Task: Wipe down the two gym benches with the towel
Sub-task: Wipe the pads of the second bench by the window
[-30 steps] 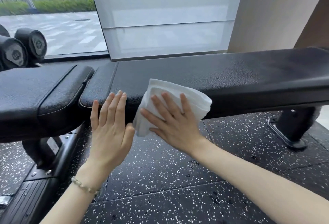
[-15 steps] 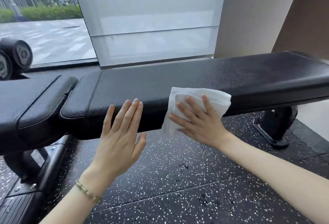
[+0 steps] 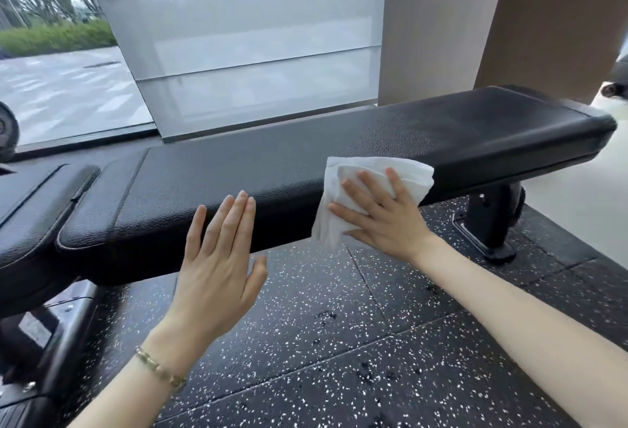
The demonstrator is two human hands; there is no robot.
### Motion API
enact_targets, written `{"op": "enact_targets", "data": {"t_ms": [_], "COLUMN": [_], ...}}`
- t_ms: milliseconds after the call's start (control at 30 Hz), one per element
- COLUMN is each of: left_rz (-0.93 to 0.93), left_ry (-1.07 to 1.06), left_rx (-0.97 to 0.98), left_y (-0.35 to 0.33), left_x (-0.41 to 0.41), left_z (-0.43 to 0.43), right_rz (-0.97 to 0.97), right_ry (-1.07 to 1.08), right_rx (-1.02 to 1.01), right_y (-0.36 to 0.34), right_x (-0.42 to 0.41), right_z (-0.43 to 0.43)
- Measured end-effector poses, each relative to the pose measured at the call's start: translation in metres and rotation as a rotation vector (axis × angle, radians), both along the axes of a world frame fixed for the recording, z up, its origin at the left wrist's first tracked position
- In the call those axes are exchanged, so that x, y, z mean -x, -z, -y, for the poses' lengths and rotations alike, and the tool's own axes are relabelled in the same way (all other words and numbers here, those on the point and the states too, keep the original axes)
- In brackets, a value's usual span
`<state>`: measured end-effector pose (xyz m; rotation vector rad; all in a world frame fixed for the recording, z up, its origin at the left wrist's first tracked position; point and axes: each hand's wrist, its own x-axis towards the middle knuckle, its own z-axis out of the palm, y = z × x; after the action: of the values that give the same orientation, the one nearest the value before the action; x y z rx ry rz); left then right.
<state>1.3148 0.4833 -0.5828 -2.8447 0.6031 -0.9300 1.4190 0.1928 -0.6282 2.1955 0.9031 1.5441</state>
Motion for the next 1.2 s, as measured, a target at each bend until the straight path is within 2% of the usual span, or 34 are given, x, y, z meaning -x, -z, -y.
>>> {"op": "enact_targets", "data": {"t_ms": [100,167,233,300,400,600,767,933,1067,1200], "left_rz": [-0.002,-0.007,-0.016,-0.022,-0.030,-0.039,-0.054,-0.058,-0.072,-0.051], "left_ry": [0.038,0.053,0.068,0.068,0.061,0.048,0.073,0.124,0.122,0.102], "left_rx": [-0.019,-0.022,-0.007,0.011,0.027,0.000,0.010,0.029,0.017,0.043], "left_y": [-0.003,-0.003,-0.002,-0.002,-0.002,-0.003,-0.001,0.000,0.000,-0.007], "left_x": [-0.004,-0.008,-0.013,-0.016,-0.019,-0.022,-0.025,-0.029,-0.031,-0.041], "left_z": [0.017,0.030,0.045,0.060,0.076,0.084,0.095,0.126,0.144,0.160], "right_rz": [-0.045,-0.087,-0.128,-0.131,-0.115,-0.141,-0.255,-0.281,-0.341,-0.381], "right_ry": [0.062,0.057,0.018,-0.017,-0.002,0.113,0.108,0.069,0.221,0.195], "right_rx": [-0.117,-0.271,-0.338,-0.294,-0.216,-0.334,-0.514,-0.372,-0.610,-0.755], "right_y": [0.002,0.008,0.011,0.009,0.008,0.018,0.019,0.011,0.008,0.005], "right_x": [0.003,0.009,0.013,0.014,0.010,0.001,0.015,0.014,0.013,0.015], "right_z": [0.011,-0.013,-0.043,-0.055,-0.024,0.057,0.017,0.033,0.095,0.096]}}
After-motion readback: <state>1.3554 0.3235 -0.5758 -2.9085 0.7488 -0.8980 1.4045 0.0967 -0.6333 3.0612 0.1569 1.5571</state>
